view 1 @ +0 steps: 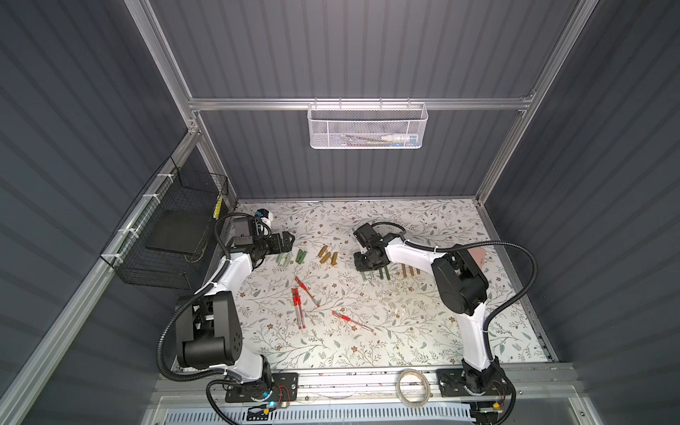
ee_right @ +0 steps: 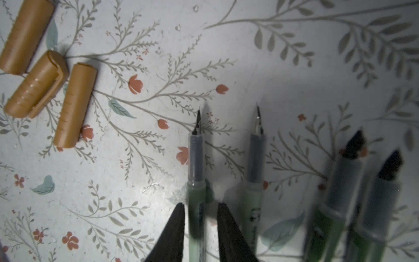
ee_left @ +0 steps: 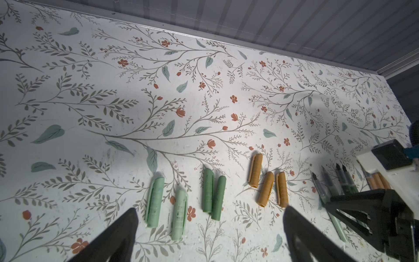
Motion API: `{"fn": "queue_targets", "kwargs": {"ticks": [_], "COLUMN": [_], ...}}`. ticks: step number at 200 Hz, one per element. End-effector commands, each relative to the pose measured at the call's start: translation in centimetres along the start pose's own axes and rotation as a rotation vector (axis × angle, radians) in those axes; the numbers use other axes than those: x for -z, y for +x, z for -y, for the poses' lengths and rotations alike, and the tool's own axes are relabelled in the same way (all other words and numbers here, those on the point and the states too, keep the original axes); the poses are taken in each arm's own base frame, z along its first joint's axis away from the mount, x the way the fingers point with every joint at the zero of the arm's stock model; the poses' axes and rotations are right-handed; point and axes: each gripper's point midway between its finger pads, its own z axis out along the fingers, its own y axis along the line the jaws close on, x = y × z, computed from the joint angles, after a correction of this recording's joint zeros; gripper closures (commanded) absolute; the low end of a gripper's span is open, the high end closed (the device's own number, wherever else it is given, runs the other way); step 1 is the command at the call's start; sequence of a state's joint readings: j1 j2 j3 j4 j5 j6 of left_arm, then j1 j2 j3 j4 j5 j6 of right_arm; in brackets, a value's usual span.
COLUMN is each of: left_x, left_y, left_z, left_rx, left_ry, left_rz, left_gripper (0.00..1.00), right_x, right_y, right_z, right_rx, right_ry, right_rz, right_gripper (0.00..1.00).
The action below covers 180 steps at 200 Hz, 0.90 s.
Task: Remove pen caps from pens
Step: Place the pen at the center of the table, then pick up the pen from the bottom-center of the table.
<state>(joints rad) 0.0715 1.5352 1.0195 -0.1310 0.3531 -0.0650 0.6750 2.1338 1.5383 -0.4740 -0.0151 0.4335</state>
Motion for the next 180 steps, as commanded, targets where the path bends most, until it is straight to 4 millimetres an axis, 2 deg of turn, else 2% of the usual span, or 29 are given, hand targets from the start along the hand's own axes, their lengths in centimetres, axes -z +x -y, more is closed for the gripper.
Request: {"fn": "queue_targets", "kwargs": {"ticks": [1, 36, 55, 73, 91, 120, 158, 180], "left_x": [0.8, 0.8, 0.7, 0.5, 0.2, -0.2, -0.5, -0.6], "left_y": [-0.4, -0.5, -0.4, -0.3, -0.2, -0.1, 0.1, 0.2], "left_z": [0.3, 0.4, 0.4, 0.3, 0.4, 0.3, 0.3, 0.3], "left_rx": [0.007, 0.016, 0.017, 0.022, 0.029, 0.044, 0.047, 0.050], "left_ry": [0.013, 0.019, 0.026, 0.025, 0.035, 0.042, 0.051, 0.053], "left_rz": [0.028, 0.026, 0.026, 0.017, 0.017, 0.002, 0.000, -0.006], "left_gripper": [0.00, 0.00, 0.00, 0.00, 0.00, 0.00, 0.00, 0.00], "right_x": [2.1, 7.0, 8.6, 9.8, 10.0, 10.2, 9.9, 9.6], "right_y": [-0.5, -0.9, 0.4, 2.6, 5.1, 7.4, 10.8, 13.3], "right_z": [-0.3, -1.7, -2.2, -2.7, -2.3, -2.1, -5.0, -5.9], "right_rx": [0.013, 0.045, 0.055, 0.094, 0.114, 0.106, 0.260, 0.346], "right_ry": [-0.002, -0.068, -0.116, -0.134, -0.130, -0.146, -0.192, -0.179], "right_rz": [0.028, 0.135, 0.141, 0.135, 0.116, 0.083, 0.039, -0.006], "right_gripper": [0.71, 0.70, 0.70, 0.69, 0.69, 0.68, 0.58, 0.56]}}
